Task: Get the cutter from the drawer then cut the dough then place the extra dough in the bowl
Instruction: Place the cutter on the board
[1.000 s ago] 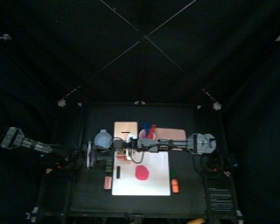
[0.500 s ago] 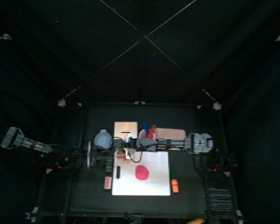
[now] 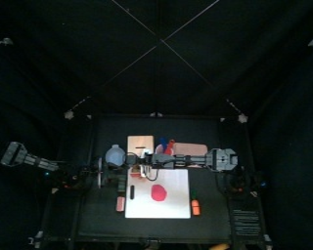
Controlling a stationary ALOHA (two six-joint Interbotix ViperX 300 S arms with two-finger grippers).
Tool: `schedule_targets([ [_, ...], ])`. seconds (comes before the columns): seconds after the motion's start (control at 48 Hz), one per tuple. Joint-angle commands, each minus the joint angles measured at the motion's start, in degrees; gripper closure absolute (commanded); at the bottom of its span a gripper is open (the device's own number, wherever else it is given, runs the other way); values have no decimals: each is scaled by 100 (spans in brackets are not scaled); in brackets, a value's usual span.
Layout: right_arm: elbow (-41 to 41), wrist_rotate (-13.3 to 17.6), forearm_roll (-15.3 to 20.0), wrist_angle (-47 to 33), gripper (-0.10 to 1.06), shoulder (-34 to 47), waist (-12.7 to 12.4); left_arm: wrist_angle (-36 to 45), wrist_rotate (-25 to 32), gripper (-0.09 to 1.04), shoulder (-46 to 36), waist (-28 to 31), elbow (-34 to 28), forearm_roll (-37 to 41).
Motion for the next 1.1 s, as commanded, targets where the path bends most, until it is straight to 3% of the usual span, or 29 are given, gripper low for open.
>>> schedule_targets([
  [0.021, -255, 0, 26, 0, 48, -167, 18, 53, 9, 12, 0, 9, -62, -53],
  [0.396, -782, 26, -44, 686, 48, -167, 220, 176, 9, 12, 0, 9, 9, -290],
  [0.896, -1195, 26, -571, 1187, 48, -281, 246, 176, 9, 12, 0, 9, 0, -369],
  [1.104, -1661, 466, -545, 1336, 48, -387, 264, 202, 9, 12, 0, 35, 9, -396],
])
